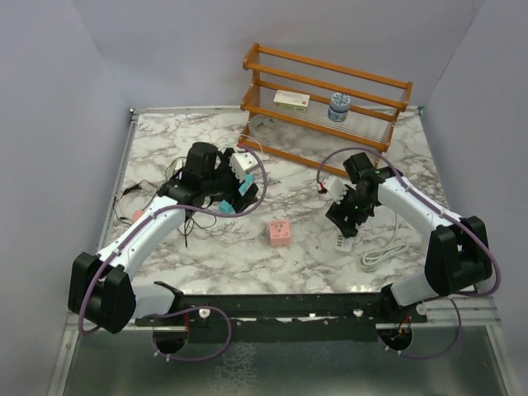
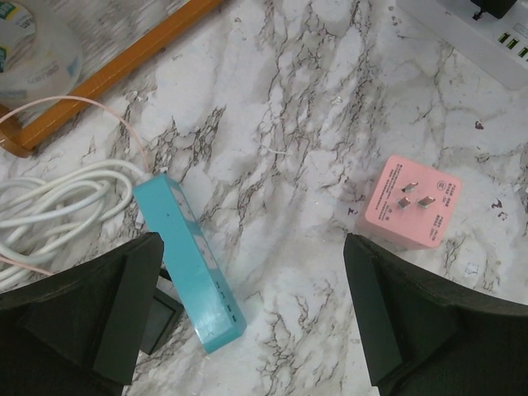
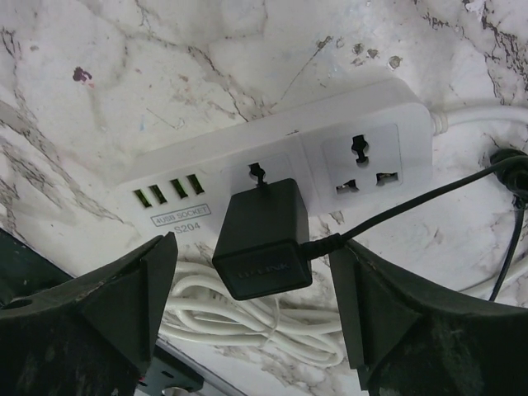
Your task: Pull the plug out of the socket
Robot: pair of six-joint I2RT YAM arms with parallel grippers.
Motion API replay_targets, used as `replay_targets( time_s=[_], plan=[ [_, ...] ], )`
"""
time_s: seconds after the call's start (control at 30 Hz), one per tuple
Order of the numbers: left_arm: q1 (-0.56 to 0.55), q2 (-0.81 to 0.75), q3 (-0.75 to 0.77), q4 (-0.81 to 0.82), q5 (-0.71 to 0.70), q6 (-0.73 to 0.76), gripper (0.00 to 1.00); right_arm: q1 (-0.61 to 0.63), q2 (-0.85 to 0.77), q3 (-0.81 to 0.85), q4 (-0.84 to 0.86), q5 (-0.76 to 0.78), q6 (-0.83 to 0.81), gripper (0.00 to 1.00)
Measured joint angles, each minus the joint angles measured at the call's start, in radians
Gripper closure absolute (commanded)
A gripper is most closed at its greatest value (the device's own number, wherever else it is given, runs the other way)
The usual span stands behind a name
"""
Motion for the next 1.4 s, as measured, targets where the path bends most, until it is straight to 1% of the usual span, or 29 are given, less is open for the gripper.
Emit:
replay_targets(
  time_s=[0.2, 0.23, 0.4, 0.47, 0.53, 0.63, 0.67, 0.73, 0.87, 1.0, 1.17, 1.4],
  plan=[
    [-0.025, 0.003, 0.007, 0.002, -0.016, 0.003, 0.01, 0.0, 0.0, -0.021, 0.061, 0.029, 0.132, 0.22],
    [-0.026, 0.003, 0.007, 0.003, -0.018, 0.003, 0.01, 0.0, 0.0, -0.025, 0.072, 0.038, 0.15, 0.24],
    [-0.035, 0.003, 0.001, 0.012, -0.021, 0.003, 0.01, 0.0, 0.0, -0.028, 0.121, 0.09, 0.216, 0.44],
    [-0.036, 0.002, -0.006, 0.013, -0.025, 0.004, 0.01, 0.0, 0.0, -0.029, 0.132, 0.105, 0.234, 0.49],
    [-0.037, 0.0, -0.012, 0.014, -0.029, 0.005, 0.01, -0.002, 0.0, -0.032, 0.14, 0.116, 0.246, 0.48],
    [-0.038, -0.005, -0.016, 0.015, -0.034, 0.008, 0.01, -0.009, 0.0, -0.033, 0.142, 0.127, 0.255, 0.41],
    [-0.038, -0.008, -0.017, 0.016, -0.036, 0.01, 0.01, -0.011, 0.0, -0.033, 0.142, 0.129, 0.256, 0.4],
    [-0.039, -0.015, -0.019, 0.018, -0.037, 0.014, 0.01, -0.017, 0.0, -0.033, 0.142, 0.132, 0.257, 0.42],
    [-0.039, -0.019, -0.019, 0.024, -0.04, 0.019, 0.01, -0.025, 0.0, -0.033, 0.141, 0.135, 0.256, 0.58],
    [-0.039, -0.019, -0.021, 0.027, -0.041, 0.02, 0.01, -0.029, 0.001, -0.033, 0.142, 0.138, 0.255, 0.7],
    [-0.047, -0.019, -0.021, 0.027, -0.044, 0.025, 0.01, -0.032, 0.003, -0.032, 0.142, 0.125, 0.24, 0.82],
    [-0.073, 0.014, -0.021, 0.046, -0.043, 0.034, 0.01, -0.035, 0.023, -0.01, 0.142, 0.043, 0.184, 0.91]
  ],
)
